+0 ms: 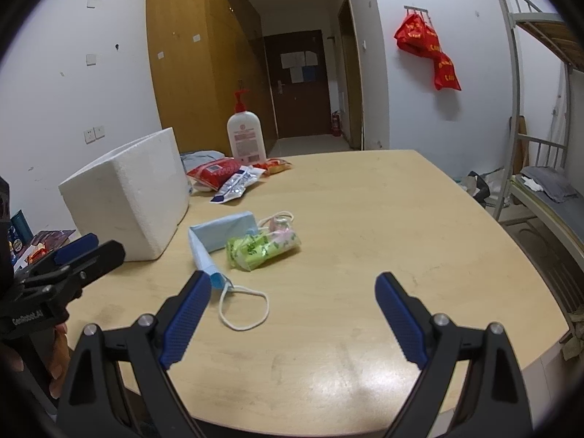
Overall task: Organize soft objects
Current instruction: 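Withdraw both grippers from the box toward the blue mask and snack bag, then close the left gripper on the edge of the blue face mask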
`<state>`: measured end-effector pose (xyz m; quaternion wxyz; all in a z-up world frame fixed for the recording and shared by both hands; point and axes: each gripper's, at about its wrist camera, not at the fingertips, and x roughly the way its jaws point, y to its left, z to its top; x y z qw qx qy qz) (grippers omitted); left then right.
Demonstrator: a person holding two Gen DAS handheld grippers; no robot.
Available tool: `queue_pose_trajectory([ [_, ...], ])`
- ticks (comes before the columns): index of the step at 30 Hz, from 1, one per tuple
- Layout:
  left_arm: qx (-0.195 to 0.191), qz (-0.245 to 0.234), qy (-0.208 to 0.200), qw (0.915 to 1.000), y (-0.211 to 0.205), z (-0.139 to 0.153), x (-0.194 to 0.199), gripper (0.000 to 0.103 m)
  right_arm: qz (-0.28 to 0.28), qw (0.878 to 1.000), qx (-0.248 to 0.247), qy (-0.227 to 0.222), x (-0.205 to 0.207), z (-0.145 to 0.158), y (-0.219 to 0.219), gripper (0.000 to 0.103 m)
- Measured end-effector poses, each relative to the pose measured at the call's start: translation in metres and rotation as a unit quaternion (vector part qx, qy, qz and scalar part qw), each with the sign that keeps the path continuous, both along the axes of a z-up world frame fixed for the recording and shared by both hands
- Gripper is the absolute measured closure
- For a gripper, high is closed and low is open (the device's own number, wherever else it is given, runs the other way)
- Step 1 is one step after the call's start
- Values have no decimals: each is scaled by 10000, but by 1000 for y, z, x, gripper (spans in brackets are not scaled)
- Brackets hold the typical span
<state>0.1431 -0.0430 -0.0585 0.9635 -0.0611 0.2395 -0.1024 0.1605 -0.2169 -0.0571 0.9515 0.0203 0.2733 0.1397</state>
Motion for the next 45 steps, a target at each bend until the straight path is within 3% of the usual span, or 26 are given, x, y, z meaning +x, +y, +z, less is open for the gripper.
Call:
queue_pose_trajectory([
  [21, -200, -121, 482, 9986, -24, -10, 55, 4, 50, 9997, 85, 203, 32, -11, -13, 9],
  [25, -67, 27, 773, 9970, -27, -16, 74, 4, 32, 9996, 105, 262, 39, -14, -15, 9],
  [30, -68, 133, 1246, 9921, -25, -31, 96, 17, 49, 9993, 93, 358, 49, -18, -14, 9],
  [34, -42, 221, 1378, 9902, -22, -38, 105, 23, 104, 9991, 75, 401, 57, -20, -13, 9],
  [38, -9, 267, 1516, 9881, -20, -41, 112, 36, 174, 9989, 58, 442, 64, -21, -10, 9],
  [43, -23, 447, 1783, 9830, -14, -49, 126, 65, 274, 9986, 35, 461, 71, -21, -5, 9],
  [45, -41, 459, 1855, 9816, -12, -52, 128, 87, 313, 9983, 49, 480, 74, -22, -4, 9],
])
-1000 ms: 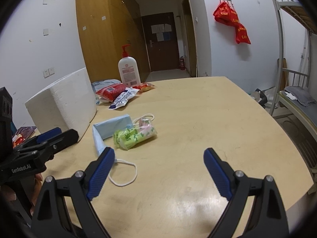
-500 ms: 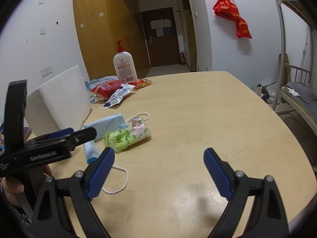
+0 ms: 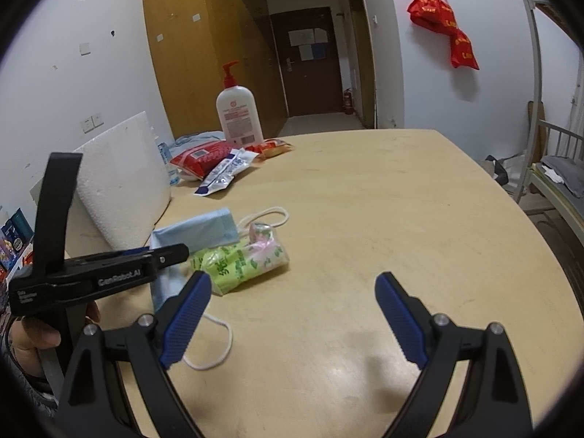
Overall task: Organize soft objects
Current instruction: 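Close the left gripper on the edge of the blue face mask, then lift the blue mask with the left gripper while the right gripper closes on the snack bag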
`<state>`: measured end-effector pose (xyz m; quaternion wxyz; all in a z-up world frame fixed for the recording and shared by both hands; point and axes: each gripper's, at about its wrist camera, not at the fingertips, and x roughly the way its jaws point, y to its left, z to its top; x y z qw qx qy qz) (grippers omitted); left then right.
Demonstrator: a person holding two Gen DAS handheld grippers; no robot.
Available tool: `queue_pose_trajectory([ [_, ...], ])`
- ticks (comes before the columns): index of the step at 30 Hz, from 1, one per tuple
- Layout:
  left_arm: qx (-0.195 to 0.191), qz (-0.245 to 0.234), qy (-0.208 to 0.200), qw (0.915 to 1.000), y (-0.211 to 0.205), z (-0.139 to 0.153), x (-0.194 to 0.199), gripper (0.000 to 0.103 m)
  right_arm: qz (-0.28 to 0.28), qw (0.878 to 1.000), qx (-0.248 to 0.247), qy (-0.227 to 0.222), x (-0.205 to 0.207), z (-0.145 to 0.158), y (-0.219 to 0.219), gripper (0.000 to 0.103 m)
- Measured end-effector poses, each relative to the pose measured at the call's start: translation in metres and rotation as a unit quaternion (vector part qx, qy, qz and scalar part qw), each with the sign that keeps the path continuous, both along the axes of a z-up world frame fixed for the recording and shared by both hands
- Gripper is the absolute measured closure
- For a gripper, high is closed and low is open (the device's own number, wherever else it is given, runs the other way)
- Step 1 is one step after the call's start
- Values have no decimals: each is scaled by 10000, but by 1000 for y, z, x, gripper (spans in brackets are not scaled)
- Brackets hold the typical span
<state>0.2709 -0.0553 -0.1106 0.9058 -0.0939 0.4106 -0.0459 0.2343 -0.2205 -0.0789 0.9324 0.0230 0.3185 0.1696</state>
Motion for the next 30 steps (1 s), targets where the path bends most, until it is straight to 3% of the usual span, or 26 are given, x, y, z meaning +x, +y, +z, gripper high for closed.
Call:
queue_pose_trajectory([
  [6, 77, -62, -125, 9999, 0, 5, -6, 98, 62, 9999, -19, 111, 8, -5, 4, 9],
  [30, 354, 236, -735, 9964, 23, 37, -30, 98, 347, 9966, -262, 697, 50, -13, 45, 9],
])
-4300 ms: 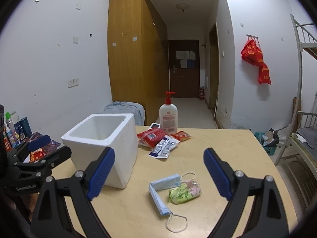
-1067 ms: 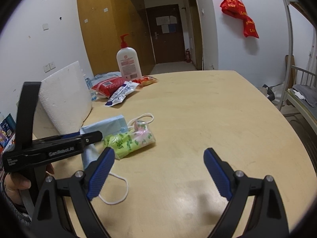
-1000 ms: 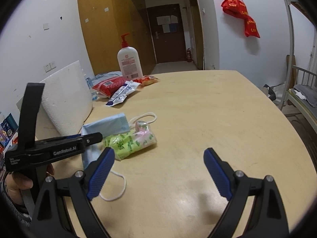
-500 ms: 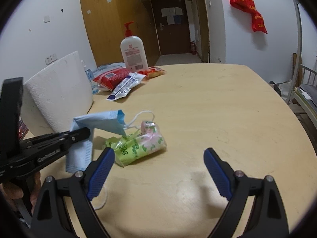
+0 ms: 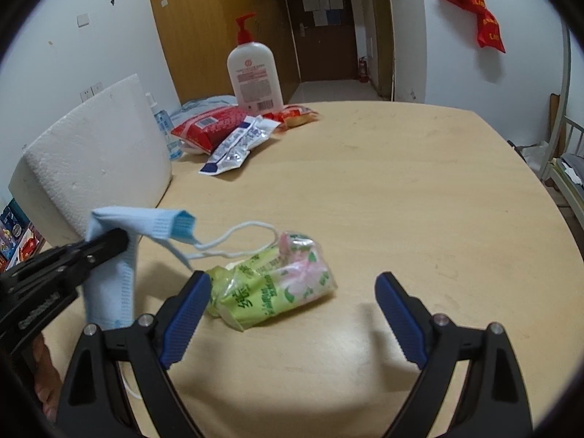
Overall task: Organize soft objects
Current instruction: 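Lift the blue mask with the left gripper while the right gripper closes on the snack bag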
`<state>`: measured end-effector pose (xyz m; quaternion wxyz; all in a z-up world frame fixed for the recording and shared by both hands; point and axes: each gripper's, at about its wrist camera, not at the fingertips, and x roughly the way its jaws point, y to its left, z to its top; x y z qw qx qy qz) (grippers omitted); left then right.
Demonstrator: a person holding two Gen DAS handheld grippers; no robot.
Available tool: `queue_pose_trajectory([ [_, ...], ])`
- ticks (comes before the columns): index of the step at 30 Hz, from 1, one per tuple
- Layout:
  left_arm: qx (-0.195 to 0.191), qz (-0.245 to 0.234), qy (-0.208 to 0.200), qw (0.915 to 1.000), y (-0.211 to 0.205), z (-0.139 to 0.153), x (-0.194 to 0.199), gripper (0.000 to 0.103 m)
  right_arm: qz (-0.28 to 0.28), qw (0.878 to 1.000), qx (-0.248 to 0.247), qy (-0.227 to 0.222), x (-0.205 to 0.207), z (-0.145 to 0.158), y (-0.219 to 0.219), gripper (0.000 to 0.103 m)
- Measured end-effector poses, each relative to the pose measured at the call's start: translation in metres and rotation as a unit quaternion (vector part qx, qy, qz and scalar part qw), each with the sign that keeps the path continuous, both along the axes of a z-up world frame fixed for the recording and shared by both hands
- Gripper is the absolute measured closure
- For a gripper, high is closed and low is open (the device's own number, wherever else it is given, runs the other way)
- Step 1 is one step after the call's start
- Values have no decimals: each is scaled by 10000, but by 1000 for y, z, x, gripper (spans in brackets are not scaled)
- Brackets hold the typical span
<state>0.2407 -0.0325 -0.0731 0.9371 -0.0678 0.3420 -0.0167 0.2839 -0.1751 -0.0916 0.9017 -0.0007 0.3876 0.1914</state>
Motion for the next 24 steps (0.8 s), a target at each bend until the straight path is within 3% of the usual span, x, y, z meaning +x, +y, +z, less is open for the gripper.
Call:
queue_pose_trajectory([
  [13, 67, 151, -278, 9995, 13, 5, -12, 98, 175, 9992, 215, 284, 12, -5, 14, 10],
  [17, 94, 135, -285, 9995, 14, 4, -13, 98, 188, 9995, 117, 230, 11, -5, 17, 38],
  [19, 93, 149, -307, 9994, 15, 5, -15, 98, 202, 9995, 80, 250, 12, -6, 19, 40],
  [21, 87, 148, -319, 9993, 17, 5, -17, 98, 193, 9995, 49, 255, 12, -7, 20, 51],
  [22, 91, 163, -328, 9993, 16, 6, -16, 98, 179, 9995, 27, 257, 12, -7, 19, 58],
  [23, 104, 178, -339, 9992, 16, 6, -16, 98, 200, 9994, 48, 289, 12, -7, 19, 72],
  [24, 104, 188, -335, 9992, 17, 6, -16, 98, 207, 9992, 115, 322, 12, -8, 17, 78],
])
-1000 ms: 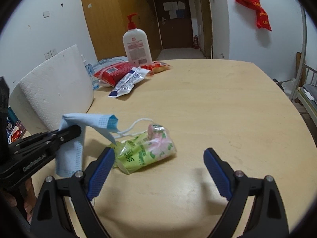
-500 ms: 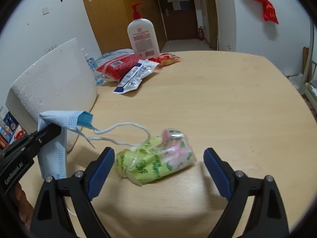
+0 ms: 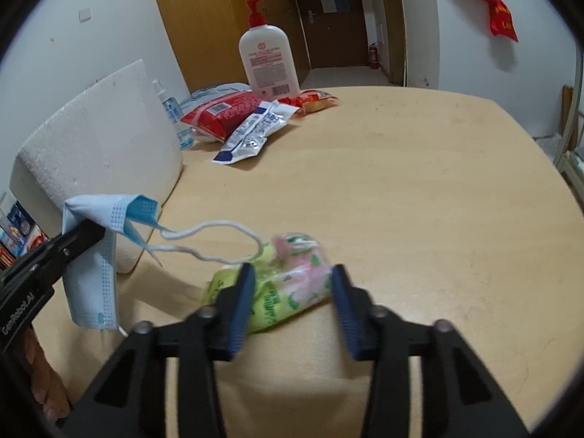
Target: Organize soft objects
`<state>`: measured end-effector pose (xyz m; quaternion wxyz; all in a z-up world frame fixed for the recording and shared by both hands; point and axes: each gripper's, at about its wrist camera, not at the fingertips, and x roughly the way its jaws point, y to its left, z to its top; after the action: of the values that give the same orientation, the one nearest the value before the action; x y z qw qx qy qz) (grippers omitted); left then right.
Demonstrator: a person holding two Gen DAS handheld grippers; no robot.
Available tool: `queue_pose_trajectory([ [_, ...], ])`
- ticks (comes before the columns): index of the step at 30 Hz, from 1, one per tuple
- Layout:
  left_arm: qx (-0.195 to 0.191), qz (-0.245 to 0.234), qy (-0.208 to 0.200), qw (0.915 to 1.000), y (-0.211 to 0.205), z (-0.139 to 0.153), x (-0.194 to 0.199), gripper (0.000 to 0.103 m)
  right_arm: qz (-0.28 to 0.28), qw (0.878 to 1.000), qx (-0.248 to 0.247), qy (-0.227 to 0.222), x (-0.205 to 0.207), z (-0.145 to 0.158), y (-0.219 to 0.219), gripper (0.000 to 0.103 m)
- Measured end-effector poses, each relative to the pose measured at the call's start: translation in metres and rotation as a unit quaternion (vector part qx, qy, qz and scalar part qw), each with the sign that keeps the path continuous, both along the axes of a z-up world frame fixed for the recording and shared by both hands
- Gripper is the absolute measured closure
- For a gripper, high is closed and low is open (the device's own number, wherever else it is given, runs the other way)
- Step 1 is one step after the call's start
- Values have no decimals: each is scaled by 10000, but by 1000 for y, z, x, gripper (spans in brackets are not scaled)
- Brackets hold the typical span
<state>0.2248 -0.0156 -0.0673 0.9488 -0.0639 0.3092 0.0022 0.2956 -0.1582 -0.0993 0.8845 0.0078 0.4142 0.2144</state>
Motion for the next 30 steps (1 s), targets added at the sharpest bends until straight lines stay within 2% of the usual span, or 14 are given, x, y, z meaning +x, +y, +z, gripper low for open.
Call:
queue_pose_trajectory([
  [1, -32, 14, 11, 10000, 2, 0, 0, 98, 30, 10000, -1, 20, 1, -1, 0, 83],
  [5, -36, 39, -18, 10000, 3, 2, -2, 98, 132, 9999, -21, -50, -3, 0, -2, 87],
  [9, -42, 55, -72, 10000, 5, 5, -7, 98, 85, 9998, 52, -191, -8, 7, -8, 88],
  [14, -55, 8, -94, 9999, 4, 7, -10, 98, -42, 9984, -154, -539, -16, 24, -23, 88],
  [19, -64, -8, -185, 9998, 4, 13, -16, 98, -254, 9969, -138, -736, -21, 37, -38, 88],
  [30, -27, -71, -426, 9991, 7, 30, -44, 98, -359, 9942, 104, -1010, -50, 56, -49, 88],
])
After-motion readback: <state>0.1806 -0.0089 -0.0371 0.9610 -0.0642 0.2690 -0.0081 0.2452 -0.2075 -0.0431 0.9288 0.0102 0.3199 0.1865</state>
